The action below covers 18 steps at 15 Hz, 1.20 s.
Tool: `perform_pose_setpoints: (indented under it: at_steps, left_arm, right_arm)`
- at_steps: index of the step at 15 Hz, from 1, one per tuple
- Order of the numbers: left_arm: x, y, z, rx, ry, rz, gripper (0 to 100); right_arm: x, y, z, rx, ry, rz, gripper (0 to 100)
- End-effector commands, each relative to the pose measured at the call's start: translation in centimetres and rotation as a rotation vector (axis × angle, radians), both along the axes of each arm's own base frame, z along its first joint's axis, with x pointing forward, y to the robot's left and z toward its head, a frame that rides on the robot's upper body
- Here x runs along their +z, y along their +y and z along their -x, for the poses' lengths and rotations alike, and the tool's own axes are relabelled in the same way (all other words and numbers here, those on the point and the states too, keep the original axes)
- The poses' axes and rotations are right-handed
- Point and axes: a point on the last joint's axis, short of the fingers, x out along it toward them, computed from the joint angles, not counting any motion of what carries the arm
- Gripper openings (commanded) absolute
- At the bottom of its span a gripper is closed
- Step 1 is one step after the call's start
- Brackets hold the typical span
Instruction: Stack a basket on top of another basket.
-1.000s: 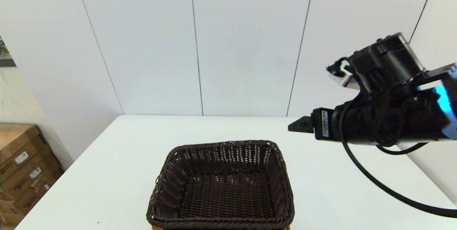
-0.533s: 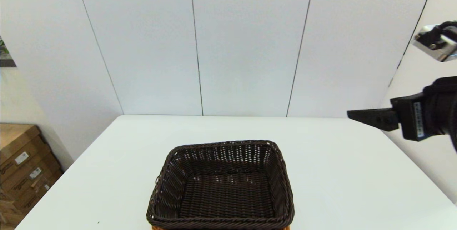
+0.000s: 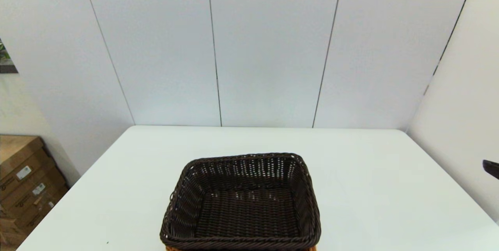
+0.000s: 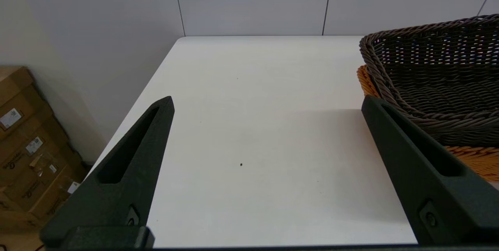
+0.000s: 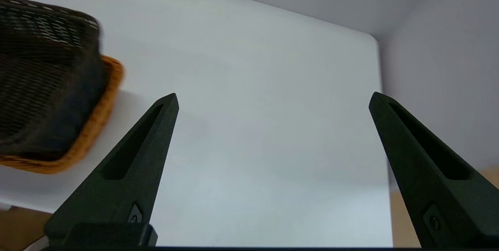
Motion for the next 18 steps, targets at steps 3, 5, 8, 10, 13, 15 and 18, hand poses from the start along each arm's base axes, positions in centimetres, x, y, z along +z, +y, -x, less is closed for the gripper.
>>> perform_pose_setpoints:
  at_steps: [3, 5, 8, 10, 13, 15, 18]
  left_arm:
    - [-0.1, 0.0, 0.0, 0.000, 0.000, 0.000, 100]
    - [-0.1, 0.0, 0.0, 0.000, 0.000, 0.000, 100]
    - [-0.1, 0.0, 0.0, 0.000, 0.000, 0.000, 100]
    - [-0.1, 0.0, 0.0, 0.000, 0.000, 0.000, 100]
    - [-0.1, 0.0, 0.0, 0.000, 0.000, 0.000, 100]
    - [0.0, 0.0, 0.0, 0.000, 0.001, 0.000, 100]
    - [-0.1, 0.0, 0.0, 0.000, 0.000, 0.000, 100]
  right_arm:
    - [-4.6, -1.8, 6.8, -0.174, -0.096, -0.006, 100]
    - [-6.1, -1.9, 8.1, -0.205, -0.111, -0.002, 100]
    - [-7.3, -2.0, 9.2, -0.230, -0.138, 0.000, 100]
    - [-8.4, -2.1, 10.1, -0.233, -0.170, -0.005, 100]
    - [-9.2, -2.0, 10.7, -0.255, -0.189, -0.007, 100]
    - [-10.2, -2.0, 11.1, -0.273, -0.198, 0.001, 100]
    - [-11.1, -1.8, 11.8, -0.303, -0.233, 0.000, 100]
